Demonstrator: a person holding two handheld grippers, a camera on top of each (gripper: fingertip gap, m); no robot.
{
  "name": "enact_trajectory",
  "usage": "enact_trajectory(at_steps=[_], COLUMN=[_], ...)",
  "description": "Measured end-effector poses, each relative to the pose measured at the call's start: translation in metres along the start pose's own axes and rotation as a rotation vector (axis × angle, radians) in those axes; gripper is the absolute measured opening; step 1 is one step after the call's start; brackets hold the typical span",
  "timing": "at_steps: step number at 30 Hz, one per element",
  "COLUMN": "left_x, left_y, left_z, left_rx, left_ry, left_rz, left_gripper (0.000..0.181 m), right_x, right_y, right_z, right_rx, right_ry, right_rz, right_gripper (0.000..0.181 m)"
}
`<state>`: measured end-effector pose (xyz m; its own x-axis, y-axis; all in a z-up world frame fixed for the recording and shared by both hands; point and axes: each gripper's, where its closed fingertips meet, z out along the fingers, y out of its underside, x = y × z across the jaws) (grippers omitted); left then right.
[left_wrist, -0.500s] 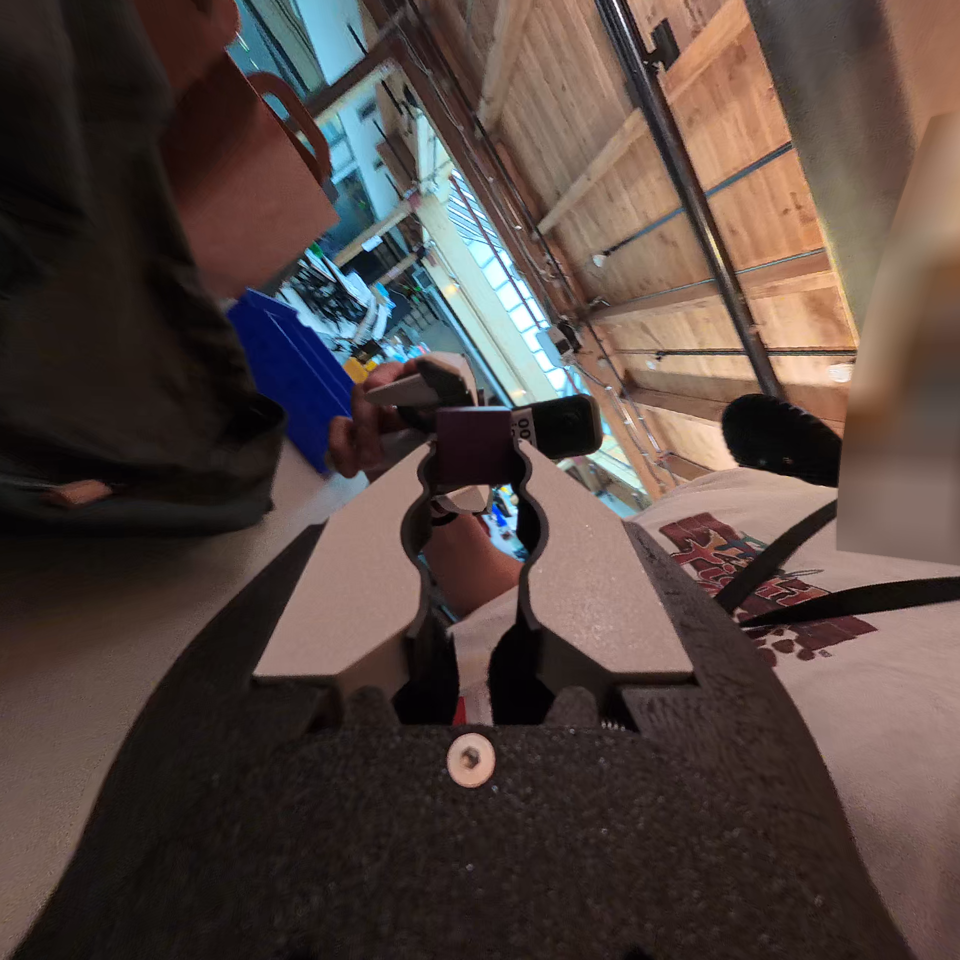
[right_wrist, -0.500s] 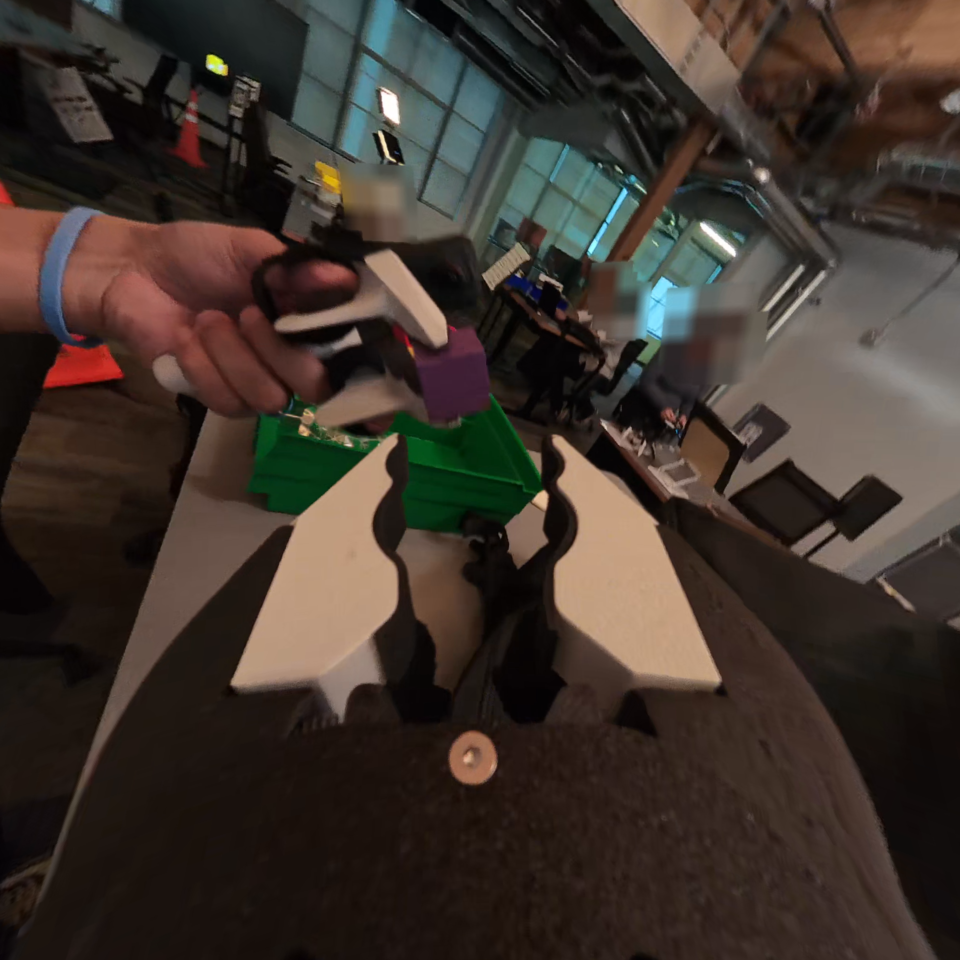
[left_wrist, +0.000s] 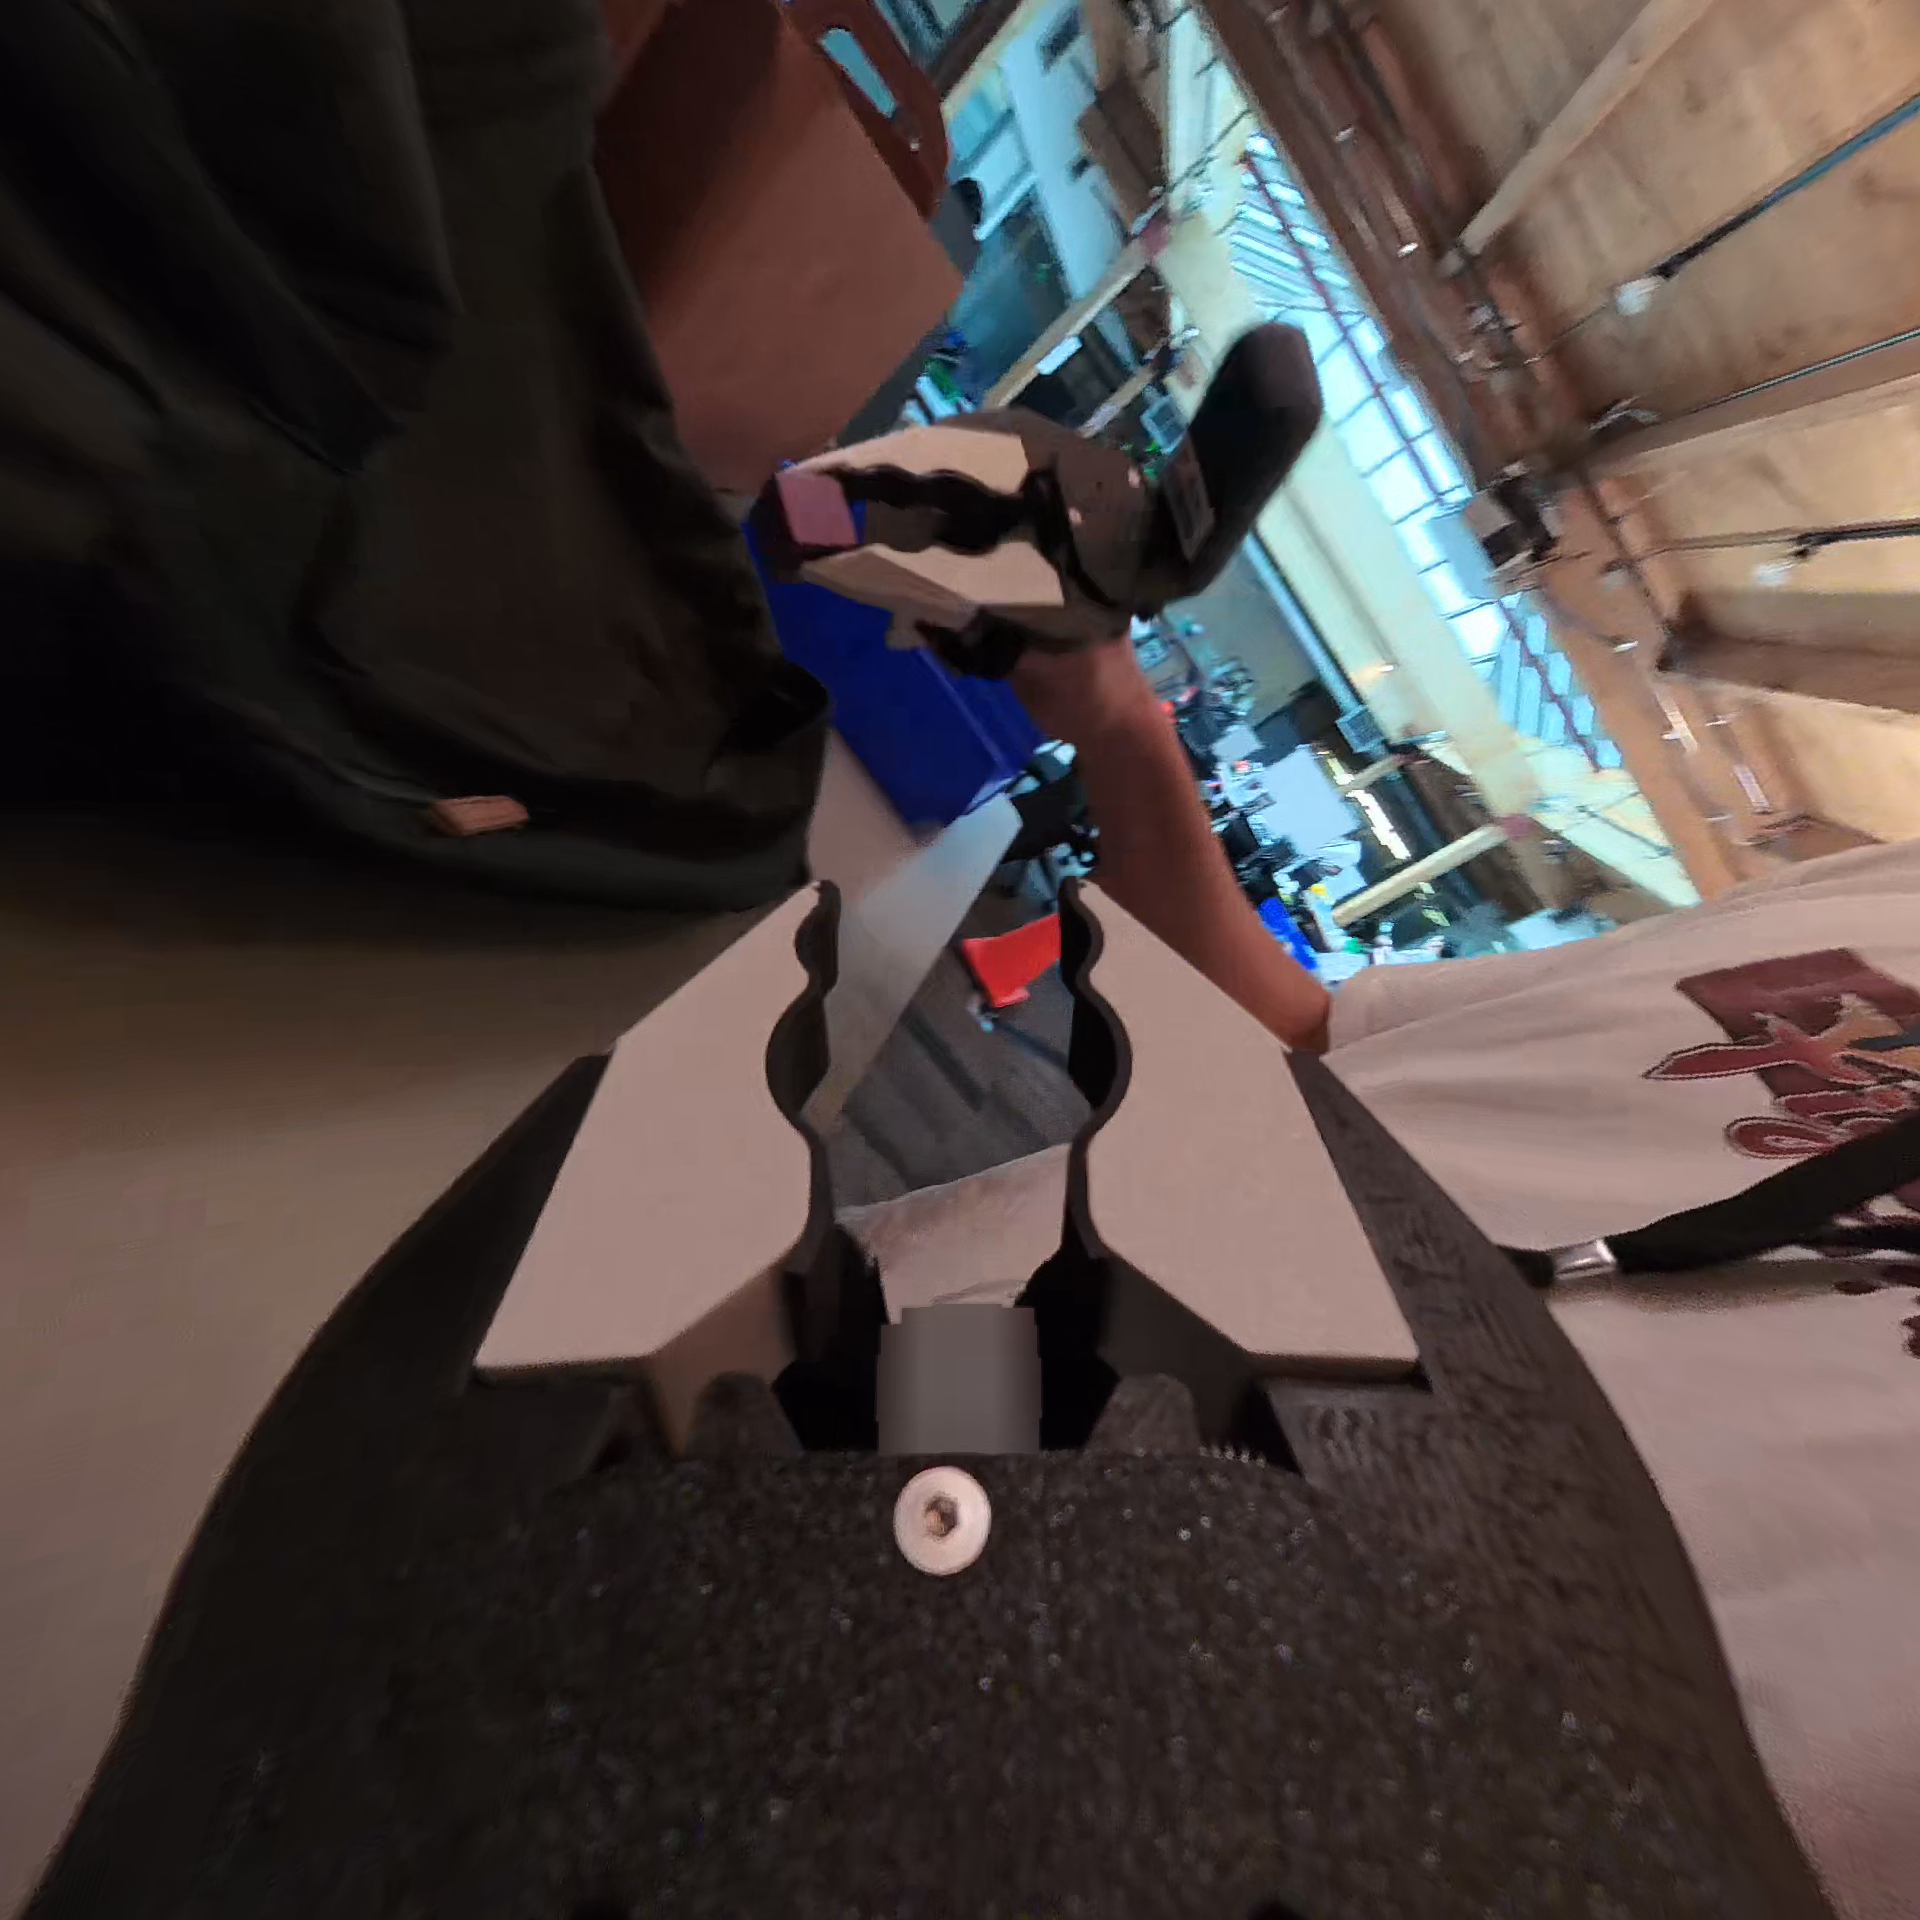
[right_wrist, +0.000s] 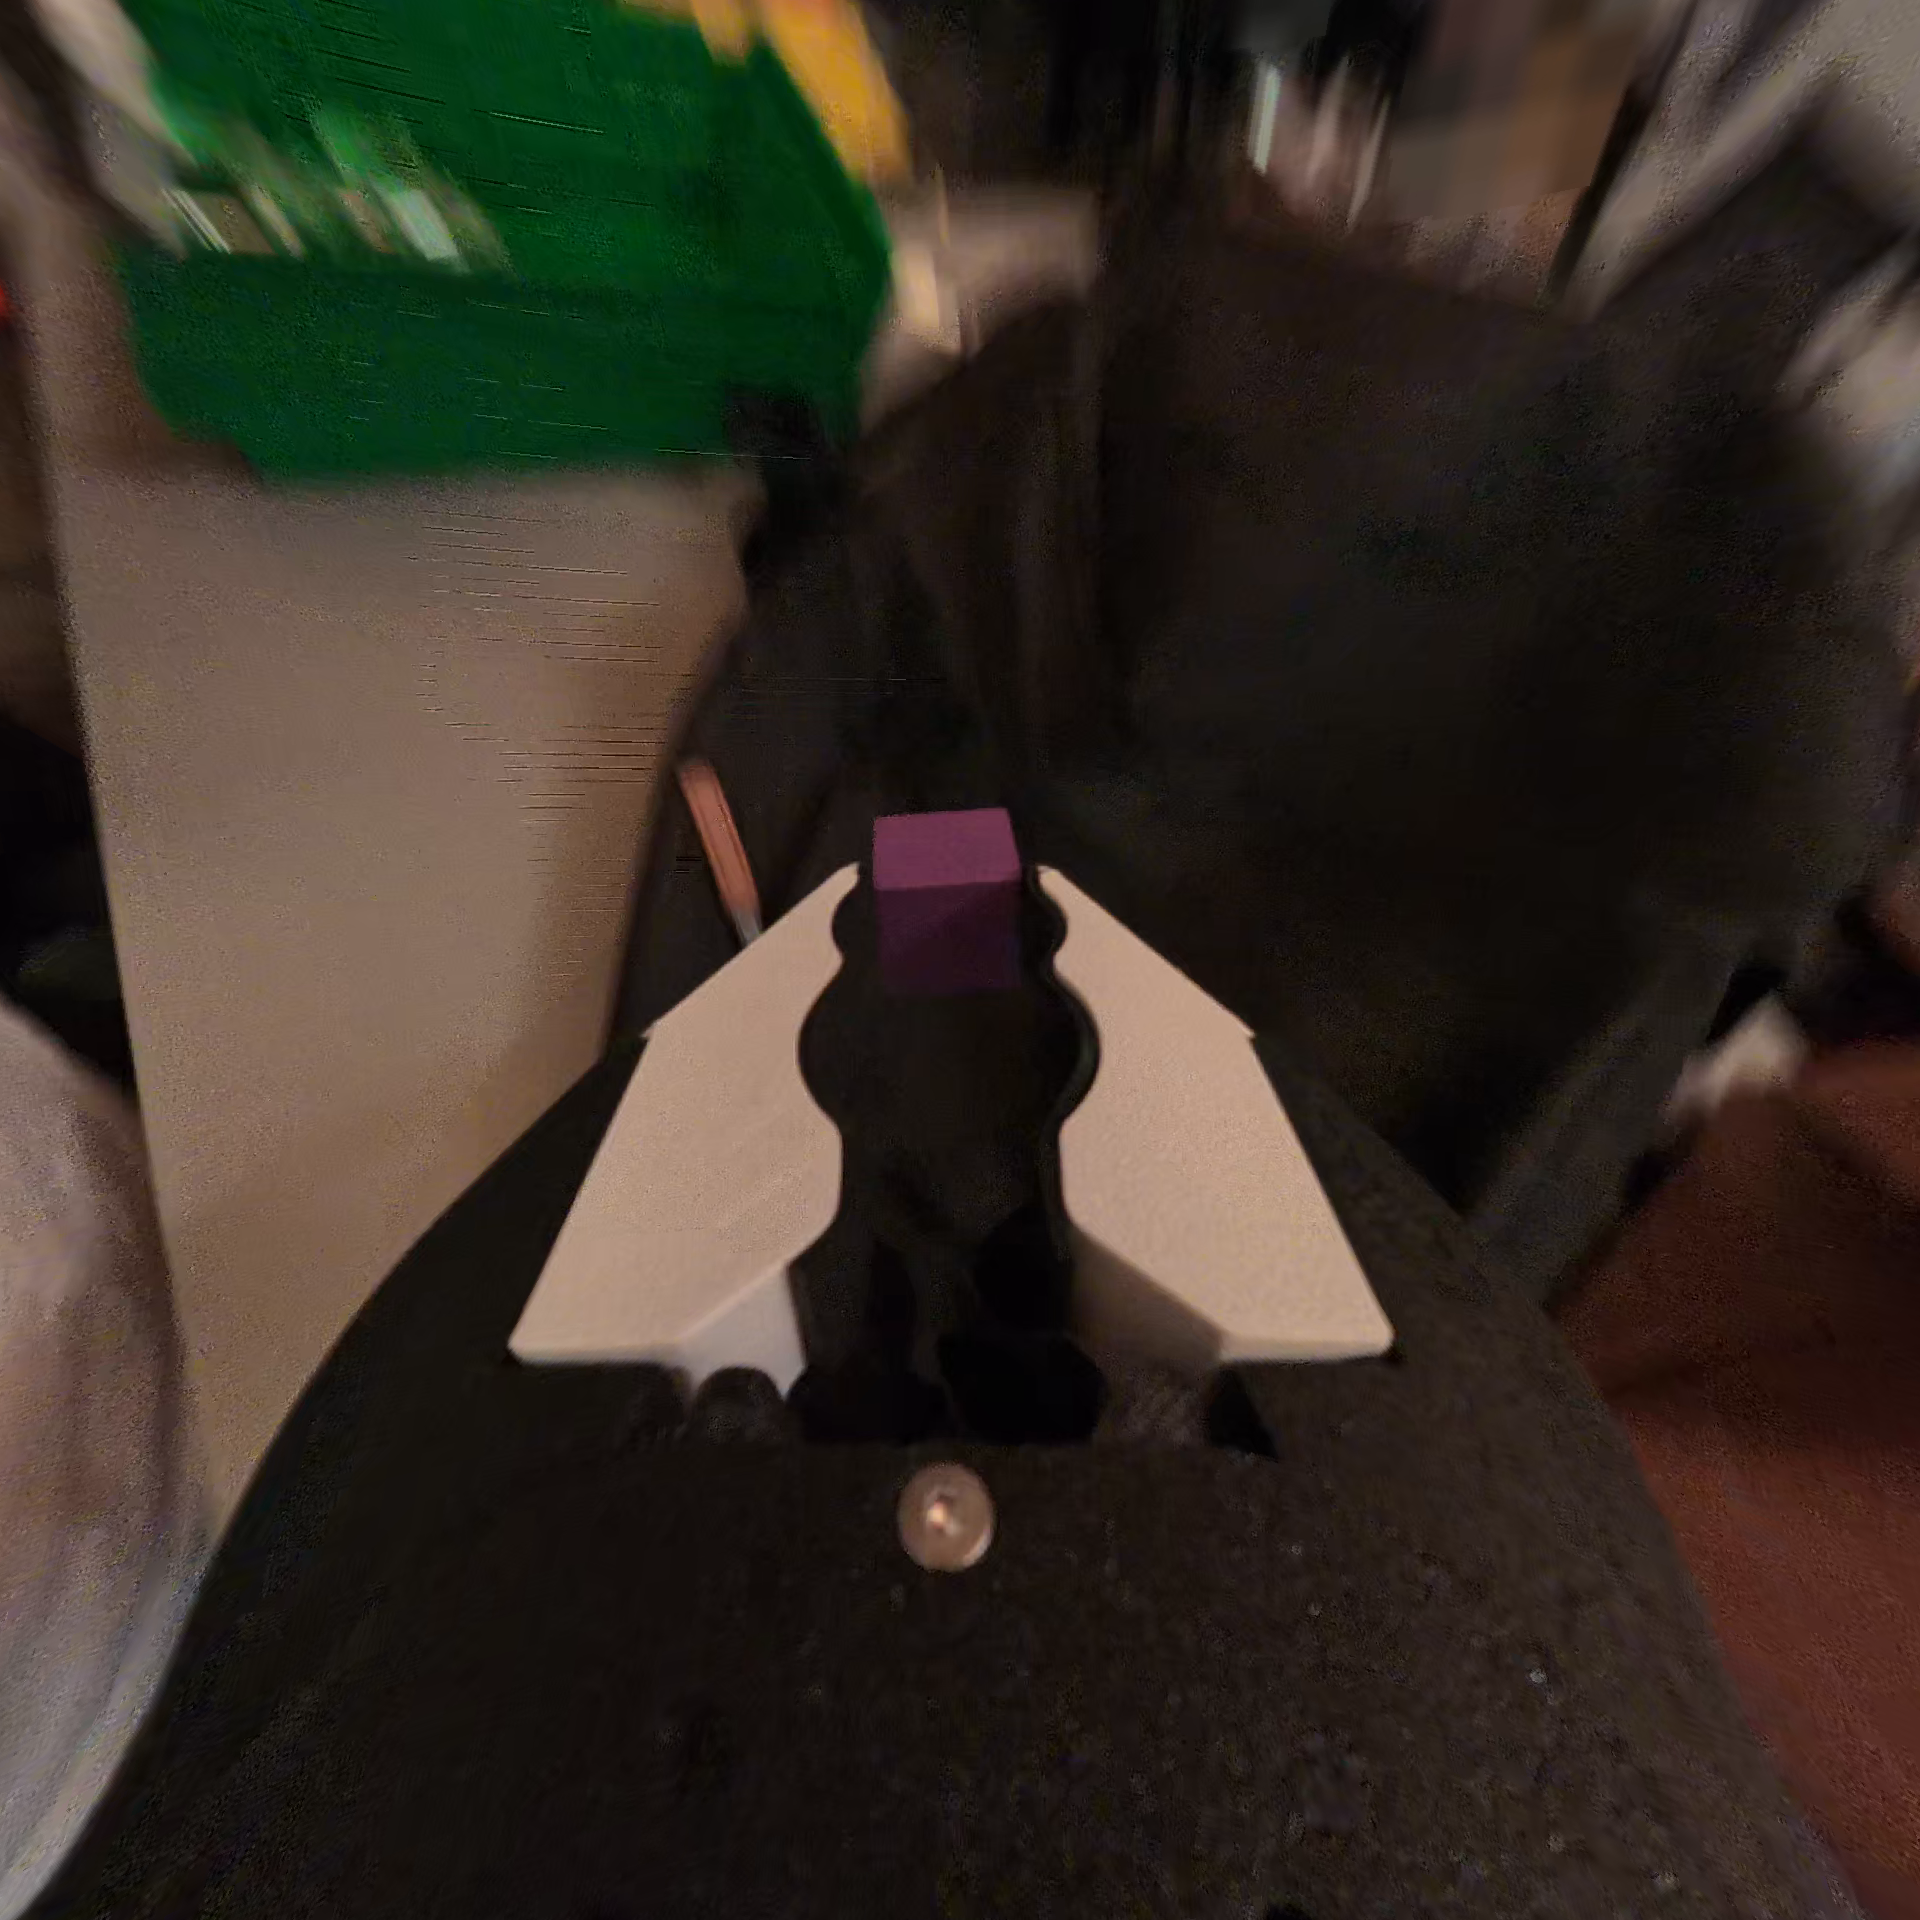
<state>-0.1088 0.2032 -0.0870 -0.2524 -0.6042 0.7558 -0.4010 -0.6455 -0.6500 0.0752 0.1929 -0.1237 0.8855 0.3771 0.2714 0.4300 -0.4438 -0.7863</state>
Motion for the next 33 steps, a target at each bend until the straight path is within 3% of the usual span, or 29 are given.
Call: enact_trajectory(at_steps=[3, 7, 13, 15, 21, 25, 30, 33], left_x=[-0.005, -0.012, -0.024, -0.026, -0.042, -0.051, -0.083, -0.118], left_y=[0.002, 0.006, 0.015, 0.020, 0.029, 0.032, 0.042, 0.054], left_z=[-0.018, -0.032, -0.043, -0.045, -0.058, -0.081, -0.145, -0.185], left_rx=[0.032, 0.064, 0.056, 0.036, -0.015, -0.055, -0.234, -0.408], left_ry=[-0.067, -0.088, -0.197, -0.227, -0.380, -0.514, -0.801, -0.956], left_rz=[0.007, -0.044, -0.020, -0.005, 0.058, 0.133, 0.296, 0.331], left_gripper=[0.043, 0.043, 0.043, 0.043, 0.044, 0.044, 0.044, 0.044], right_x=[0.024, 0.018, -0.005, -0.007, -0.007, -0.008, -0.013, -0.048], right_y=[0.068, 0.109, 0.133, 0.137, 0.131, 0.107, 0.063, 0.025], right_z=[0.011, 0.040, 0.078, 0.083, 0.080, 0.059, 0.007, -0.022], right_rx=[-0.408, -0.668, -0.800, -0.802, -0.733, -0.564, -0.234, 0.061], right_ry=[-0.071, -0.159, -0.246, -0.253, -0.303, -0.302, -0.199, -0.236], right_rz=[0.185, 0.142, -0.047, -0.032, 0.141, 0.287, 0.422, 0.522], right_gripper=[0.027, 0.027, 0.027, 0.028, 0.030, 0.050, 0.050, 0.049])
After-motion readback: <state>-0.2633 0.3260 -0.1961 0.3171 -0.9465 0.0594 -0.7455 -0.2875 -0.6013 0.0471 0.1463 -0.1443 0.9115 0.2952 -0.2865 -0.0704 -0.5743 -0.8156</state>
